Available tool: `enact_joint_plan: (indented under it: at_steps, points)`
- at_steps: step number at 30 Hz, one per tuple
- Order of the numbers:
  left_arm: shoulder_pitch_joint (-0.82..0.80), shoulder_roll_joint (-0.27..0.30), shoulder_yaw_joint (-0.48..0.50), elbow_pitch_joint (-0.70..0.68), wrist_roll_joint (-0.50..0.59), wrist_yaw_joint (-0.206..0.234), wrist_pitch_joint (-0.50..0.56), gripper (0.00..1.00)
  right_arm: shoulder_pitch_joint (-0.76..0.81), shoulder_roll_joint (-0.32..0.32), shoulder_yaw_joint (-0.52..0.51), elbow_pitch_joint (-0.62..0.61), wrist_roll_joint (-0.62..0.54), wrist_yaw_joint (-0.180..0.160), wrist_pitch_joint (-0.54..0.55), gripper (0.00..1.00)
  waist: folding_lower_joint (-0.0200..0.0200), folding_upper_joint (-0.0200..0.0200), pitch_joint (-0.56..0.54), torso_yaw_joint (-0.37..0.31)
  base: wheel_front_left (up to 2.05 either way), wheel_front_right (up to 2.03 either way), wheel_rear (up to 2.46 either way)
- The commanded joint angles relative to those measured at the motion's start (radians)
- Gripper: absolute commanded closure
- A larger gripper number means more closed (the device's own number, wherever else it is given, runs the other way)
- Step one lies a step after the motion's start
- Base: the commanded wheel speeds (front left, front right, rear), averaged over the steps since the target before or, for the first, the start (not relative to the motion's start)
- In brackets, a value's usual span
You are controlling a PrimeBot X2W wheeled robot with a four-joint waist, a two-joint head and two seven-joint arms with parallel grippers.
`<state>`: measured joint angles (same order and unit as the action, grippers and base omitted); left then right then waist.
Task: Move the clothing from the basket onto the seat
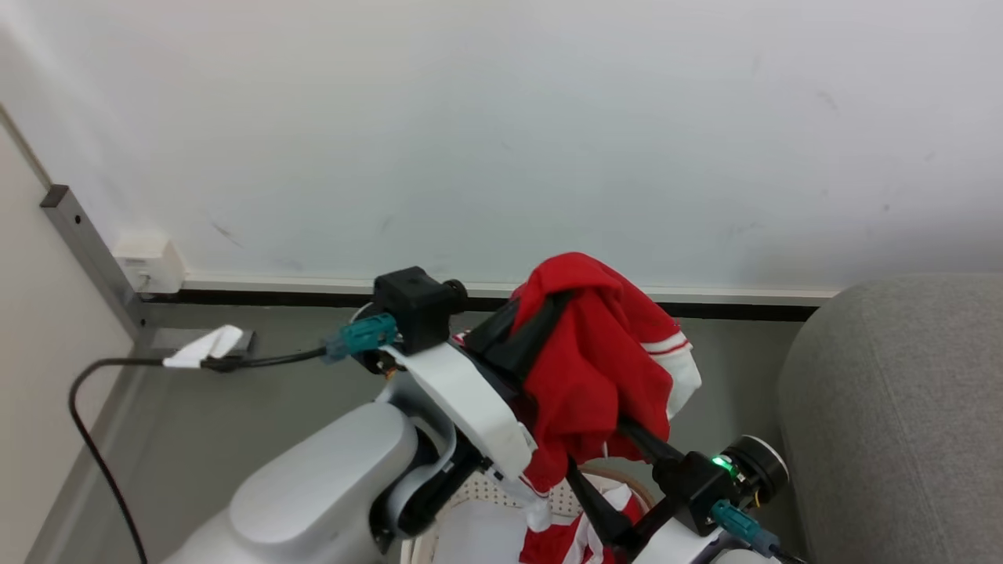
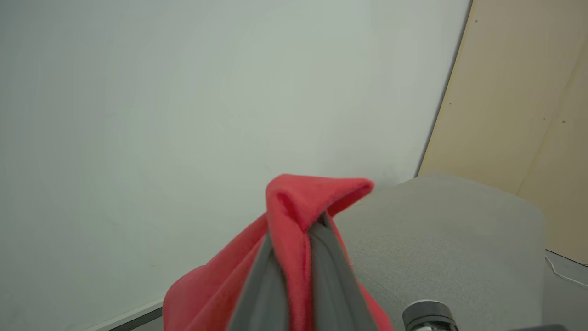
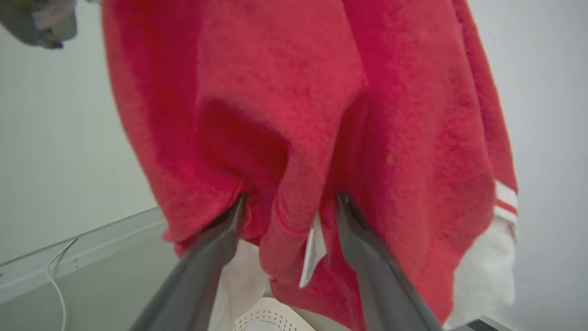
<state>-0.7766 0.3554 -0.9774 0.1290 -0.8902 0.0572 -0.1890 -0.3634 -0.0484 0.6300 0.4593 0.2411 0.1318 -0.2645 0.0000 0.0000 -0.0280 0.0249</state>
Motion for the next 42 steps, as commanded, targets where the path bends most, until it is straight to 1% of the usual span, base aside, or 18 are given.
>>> enact_joint_plan:
  at_steps: [1, 7, 8, 9, 10, 11, 20, 21, 25, 36, 37, 38, 39, 42]
  points:
    - [0.012, -0.007, -0.007, -0.010, 0.001, -0.004, 0.005, 1.00, -0.018, -0.004, 0.001, 0.013, 0.006, -0.002, 0.000, 0.00, 0.0000, 0.0000, -0.009, 0.021, 0.00, 0.00, 0.00]
    - [0.030, -0.033, -0.046, -0.038, -0.005, -0.010, 0.026, 1.00, -0.042, -0.004, -0.008, 0.035, 0.024, -0.002, 0.000, 0.00, 0.0000, 0.0000, -0.018, 0.062, 0.00, 0.00, 0.00]
    - [0.032, -0.035, -0.050, -0.040, -0.005, -0.010, 0.028, 1.00, -0.045, -0.004, -0.010, 0.036, 0.028, -0.002, 0.000, 0.12, 0.0000, 0.0000, -0.019, 0.066, 0.00, 0.00, 0.00]
    - [0.034, -0.036, -0.052, -0.041, -0.005, -0.010, 0.028, 1.00, -0.047, -0.004, -0.013, 0.038, 0.032, -0.002, 0.000, 0.41, 0.0000, 0.0000, -0.019, 0.071, 0.00, 0.00, 0.00]
    - [0.036, -0.036, -0.054, -0.042, -0.007, -0.010, 0.031, 1.00, -0.048, -0.004, -0.016, 0.037, 0.033, -0.002, 0.000, 0.64, 0.0000, 0.0000, -0.019, 0.075, 0.00, 0.00, 0.00]
    - [0.037, -0.035, -0.054, -0.042, -0.007, -0.008, 0.032, 1.00, -0.047, -0.004, -0.018, 0.036, 0.033, -0.002, 0.000, 1.00, 0.0000, 0.0000, -0.019, 0.078, 0.00, 0.00, 0.00]
    - [0.040, -0.011, -0.031, -0.020, -0.021, 0.007, 0.017, 1.00, -0.032, -0.004, -0.040, 0.011, 0.043, -0.002, 0.000, 1.00, 0.0000, 0.0000, -0.008, 0.081, 0.00, 0.00, 0.00]
    - [0.043, -0.004, -0.026, -0.006, -0.022, 0.008, 0.015, 1.00, -0.016, -0.004, -0.053, -0.004, 0.070, -0.002, 0.000, 1.00, 0.0000, 0.0000, -0.006, 0.077, 0.00, 0.00, 0.00]
    - [0.049, -0.001, -0.027, 0.015, -0.024, 0.001, 0.007, 1.00, 0.013, -0.004, -0.067, -0.036, 0.093, -0.002, 0.000, 1.00, 0.0000, 0.0000, -0.006, 0.069, 0.00, 0.00, 0.00]
    - [0.057, 0.005, -0.028, 0.027, -0.022, 0.008, -0.001, 1.00, 0.051, -0.004, -0.124, -0.099, 0.079, -0.002, 0.000, 1.00, 0.0000, 0.0000, -0.003, 0.040, 0.00, 0.00, 0.00]
    - [0.059, 0.004, -0.030, 0.025, -0.019, 0.009, -0.004, 0.89, 0.053, -0.004, -0.132, -0.100, 0.076, -0.002, 0.000, 1.00, 0.0000, 0.0000, -0.001, 0.035, 0.00, 0.00, 0.00]
    - [0.062, 0.002, -0.033, 0.023, -0.017, 0.009, -0.006, 0.43, 0.053, -0.004, -0.142, -0.103, 0.077, -0.002, 0.000, 1.00, 0.0000, 0.0000, 0.001, 0.031, 0.00, 0.00, 0.00]
    - [0.064, -0.001, -0.035, 0.020, -0.014, 0.008, -0.008, 0.00, 0.054, -0.004, -0.152, -0.108, 0.078, -0.002, 0.000, 1.00, 0.0000, 0.0000, 0.003, 0.025, 0.00, 0.00, 0.00]
    - [0.069, 0.000, -0.043, 0.010, -0.005, 0.003, -0.015, 0.00, 0.058, -0.004, -0.185, -0.127, 0.079, -0.002, 0.000, 1.00, 0.0000, 0.0000, 0.011, 0.004, 0.00, 0.00, 0.00]
